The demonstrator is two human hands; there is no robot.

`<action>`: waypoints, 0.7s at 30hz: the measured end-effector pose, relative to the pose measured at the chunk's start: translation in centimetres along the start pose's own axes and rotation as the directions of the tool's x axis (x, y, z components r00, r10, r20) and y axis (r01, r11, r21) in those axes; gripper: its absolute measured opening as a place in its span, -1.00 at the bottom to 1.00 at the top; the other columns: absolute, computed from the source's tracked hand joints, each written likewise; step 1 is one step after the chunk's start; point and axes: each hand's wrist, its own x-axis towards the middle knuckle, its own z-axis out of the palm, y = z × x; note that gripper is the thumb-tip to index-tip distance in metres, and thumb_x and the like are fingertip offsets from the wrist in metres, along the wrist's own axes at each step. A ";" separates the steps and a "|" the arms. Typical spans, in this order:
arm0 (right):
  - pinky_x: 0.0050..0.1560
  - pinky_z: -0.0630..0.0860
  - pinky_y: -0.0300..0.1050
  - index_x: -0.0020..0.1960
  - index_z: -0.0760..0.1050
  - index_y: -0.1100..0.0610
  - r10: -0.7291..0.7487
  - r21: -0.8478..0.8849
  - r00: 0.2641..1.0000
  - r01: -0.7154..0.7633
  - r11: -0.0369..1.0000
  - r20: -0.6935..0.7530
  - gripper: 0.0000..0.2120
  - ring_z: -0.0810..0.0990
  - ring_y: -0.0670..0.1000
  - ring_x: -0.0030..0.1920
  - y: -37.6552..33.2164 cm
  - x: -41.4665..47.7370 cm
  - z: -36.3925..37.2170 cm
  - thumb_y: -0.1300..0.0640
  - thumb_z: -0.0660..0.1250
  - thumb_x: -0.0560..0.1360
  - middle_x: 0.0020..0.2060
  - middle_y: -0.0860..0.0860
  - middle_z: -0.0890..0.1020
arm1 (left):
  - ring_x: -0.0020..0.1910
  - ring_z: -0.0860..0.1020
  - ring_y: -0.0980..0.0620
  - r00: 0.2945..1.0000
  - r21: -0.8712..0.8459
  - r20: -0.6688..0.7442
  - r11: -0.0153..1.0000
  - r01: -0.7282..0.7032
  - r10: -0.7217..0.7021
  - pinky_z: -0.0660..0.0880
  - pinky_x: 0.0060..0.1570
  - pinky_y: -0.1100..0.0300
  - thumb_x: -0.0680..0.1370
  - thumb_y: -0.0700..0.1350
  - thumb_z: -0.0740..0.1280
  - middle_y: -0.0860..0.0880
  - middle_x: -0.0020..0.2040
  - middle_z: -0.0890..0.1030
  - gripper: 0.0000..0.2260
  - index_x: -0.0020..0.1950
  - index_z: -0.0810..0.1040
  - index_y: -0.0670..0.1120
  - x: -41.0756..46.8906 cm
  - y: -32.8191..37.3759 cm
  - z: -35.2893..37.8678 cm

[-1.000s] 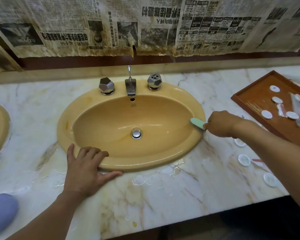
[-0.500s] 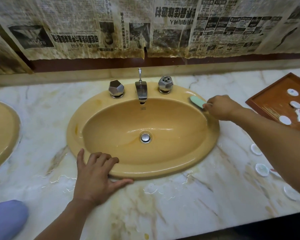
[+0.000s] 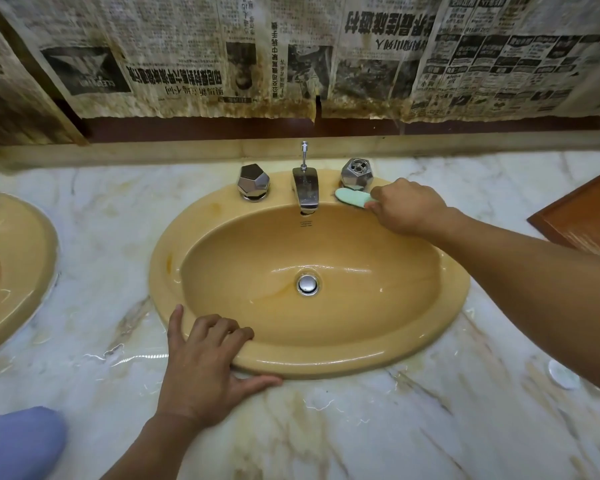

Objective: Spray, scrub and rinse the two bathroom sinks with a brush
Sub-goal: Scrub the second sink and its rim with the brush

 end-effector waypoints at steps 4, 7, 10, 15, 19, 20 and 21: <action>-0.09 0.39 -0.01 0.23 0.54 0.04 0.024 0.014 0.999 -0.024 1.000 0.023 -0.65 0.46 0.14 -0.06 1.8 -0.4 -0.3 -0.13 0.09 0.68 -0.06 0.09 0.44 | 0.08 0.59 -0.09 1.000 -0.001 -0.004 1.000 0.002 -0.002 0.15 0.41 -0.44 0.32 0.62 0.30 0.09 -0.03 0.61 -0.31 0.02 0.69 0.05 0.1 0.1 0.0; -0.09 0.41 0.00 0.22 0.55 0.03 0.059 0.021 0.997 -0.060 0.998 0.045 -0.65 0.48 0.15 -0.04 2.6 -0.6 -0.4 -0.13 0.10 0.68 -0.05 0.09 0.45 | 0.08 0.60 -0.10 1.000 0.003 -0.006 1.000 0.001 -0.001 0.15 0.40 -0.45 0.31 0.62 0.31 0.08 -0.03 0.62 -0.30 0.01 0.70 0.04 0.0 0.2 -0.1; -0.08 0.39 0.00 0.24 0.53 0.06 0.053 0.075 0.998 -0.055 0.996 0.025 -0.66 0.44 0.14 -0.05 -0.2 0.1 -0.2 -0.10 0.12 0.67 -0.05 0.08 0.42 | 0.07 0.60 -0.10 1.000 0.002 0.004 1.000 0.007 -0.007 0.15 0.41 -0.44 0.31 0.62 0.30 0.08 -0.03 0.62 -0.30 0.01 0.69 0.05 0.1 0.3 -0.2; -0.10 0.39 0.00 0.22 0.52 0.05 0.027 0.126 0.999 -0.029 0.992 0.019 -0.69 0.48 0.15 -0.05 -1.8 1.2 -0.5 -0.10 0.14 0.65 0.01 0.11 0.52 | 0.07 0.60 -0.08 1.000 -0.016 -0.002 1.000 0.003 -0.003 0.14 0.43 -0.43 0.31 0.62 0.31 0.09 -0.03 0.62 -0.31 0.02 0.69 0.06 0.1 0.1 -0.2; -0.15 0.45 -0.01 0.12 0.62 -0.04 0.022 0.192 1.000 -0.018 0.981 -0.016 -0.70 0.54 0.16 -0.03 1.8 -0.8 -2.3 -0.16 0.19 0.64 -0.05 0.11 0.62 | 0.08 0.60 -0.07 1.000 -0.013 0.001 1.000 0.002 -0.002 0.15 0.42 -0.43 0.31 0.62 0.30 0.10 -0.03 0.62 -0.31 0.02 0.69 0.05 0.1 0.1 -0.2; -0.15 0.49 -0.01 0.10 0.64 -0.03 0.036 0.242 0.998 -0.021 0.970 -0.057 -0.70 0.54 0.15 -0.06 2.6 -1.5 -2.9 -0.16 0.20 0.65 -0.11 0.09 0.63 | 0.07 0.60 -0.08 1.000 -0.013 -0.005 1.000 -0.001 0.001 0.16 0.41 -0.44 0.31 0.62 0.30 0.09 -0.04 0.62 -0.30 0.02 0.70 0.05 0.1 0.0 -0.1; -0.13 0.53 0.01 0.09 0.66 -0.01 0.057 0.286 0.994 -0.027 0.958 -0.098 -0.69 0.55 0.15 -0.10 3.1 -1.9 -3.3 -0.15 0.22 0.65 -0.15 0.09 0.64 | 0.07 0.60 -0.09 1.000 -0.013 -0.012 1.000 -0.006 0.006 0.16 0.41 -0.44 0.31 0.62 0.30 0.09 -0.04 0.62 -0.30 0.02 0.70 0.04 0.1 0.0 -0.1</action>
